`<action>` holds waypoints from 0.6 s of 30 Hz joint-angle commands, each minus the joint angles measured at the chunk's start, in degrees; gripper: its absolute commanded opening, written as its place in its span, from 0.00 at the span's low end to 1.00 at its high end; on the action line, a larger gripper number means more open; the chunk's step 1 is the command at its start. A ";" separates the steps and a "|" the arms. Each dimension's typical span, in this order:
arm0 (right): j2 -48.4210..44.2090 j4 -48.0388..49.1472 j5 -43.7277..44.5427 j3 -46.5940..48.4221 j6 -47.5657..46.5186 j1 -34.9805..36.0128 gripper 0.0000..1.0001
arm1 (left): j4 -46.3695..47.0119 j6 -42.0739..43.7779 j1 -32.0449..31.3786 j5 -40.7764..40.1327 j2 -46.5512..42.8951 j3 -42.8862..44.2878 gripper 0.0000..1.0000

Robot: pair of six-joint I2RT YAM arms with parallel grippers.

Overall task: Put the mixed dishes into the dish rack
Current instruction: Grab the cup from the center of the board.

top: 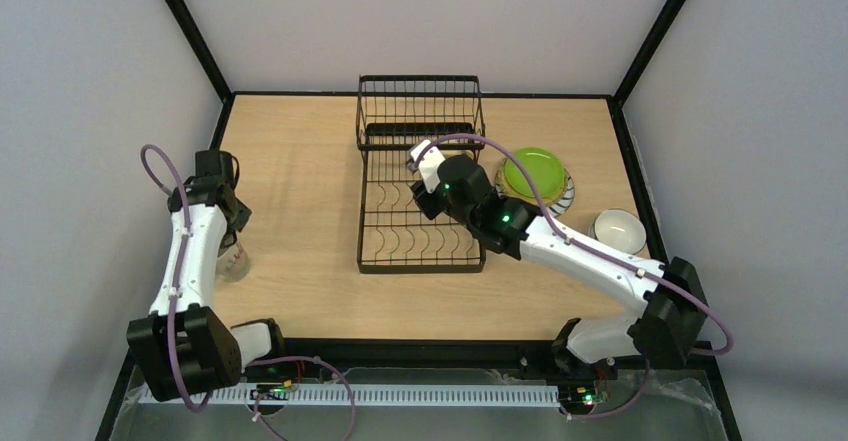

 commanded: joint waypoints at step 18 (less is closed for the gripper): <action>4.27 1.69 0.50 2.49 -0.06 0.23 0.89 | 6.09 1.72 0.70 3.05 7.09 -4.98 0.73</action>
